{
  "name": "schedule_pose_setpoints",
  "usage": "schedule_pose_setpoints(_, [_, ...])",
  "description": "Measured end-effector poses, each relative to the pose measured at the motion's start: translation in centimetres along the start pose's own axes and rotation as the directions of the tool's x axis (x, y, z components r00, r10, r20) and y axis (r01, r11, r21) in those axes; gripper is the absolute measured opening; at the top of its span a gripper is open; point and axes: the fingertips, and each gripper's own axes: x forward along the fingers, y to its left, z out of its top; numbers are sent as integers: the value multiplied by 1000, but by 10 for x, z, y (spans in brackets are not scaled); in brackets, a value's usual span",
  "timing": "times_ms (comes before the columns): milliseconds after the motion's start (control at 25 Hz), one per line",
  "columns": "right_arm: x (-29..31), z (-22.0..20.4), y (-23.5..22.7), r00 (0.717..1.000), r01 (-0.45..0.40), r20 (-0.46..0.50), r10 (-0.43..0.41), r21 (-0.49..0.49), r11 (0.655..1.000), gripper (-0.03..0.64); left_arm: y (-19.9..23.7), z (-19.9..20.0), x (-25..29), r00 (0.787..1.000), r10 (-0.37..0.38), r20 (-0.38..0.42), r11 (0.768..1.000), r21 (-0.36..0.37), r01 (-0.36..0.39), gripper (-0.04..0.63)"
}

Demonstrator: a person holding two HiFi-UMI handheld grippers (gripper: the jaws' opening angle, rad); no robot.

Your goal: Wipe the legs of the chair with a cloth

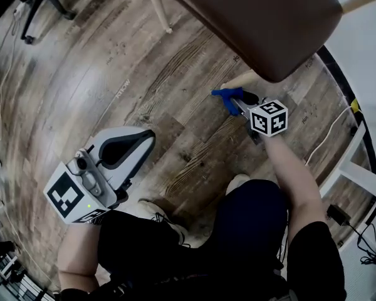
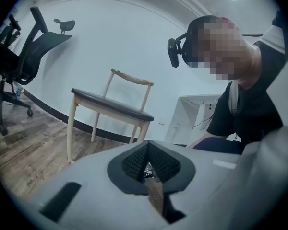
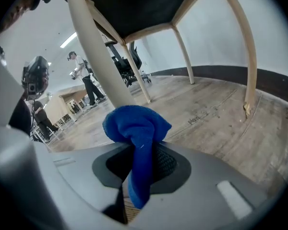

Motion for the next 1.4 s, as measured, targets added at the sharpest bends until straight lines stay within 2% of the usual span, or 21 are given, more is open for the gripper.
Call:
schedule_pose_setpoints(280, [35, -43, -27, 991, 65, -117, -61, 27, 998, 86, 10, -7, -7, 999, 43, -25, 999, 2, -43, 5])
schedule_pose_setpoints(680, [34, -42, -25, 991, 71, -117, -64, 59, 996, 86, 6, -2, -4, 1000, 20, -12, 1000, 10, -20, 5])
schedule_pose_setpoints(840, [12, -14, -6, 999, 39, -38, -37, 58, 998, 86, 5, 7, -3, 1000, 9, 17, 1000, 5, -9, 5])
schedule_pose_setpoints(1040, [-31, 39, 27, 997, -5, 74, 6, -15, 1000, 86, -6, 15, 4, 998, -41, 43, 999, 9, 41, 5])
schedule_pose_setpoints(1400, [-115, 134, 81, 955, -54, 284, 87, -123, 991, 87, -18, 20, 22, 994, -93, 63, 996, 13, 92, 5])
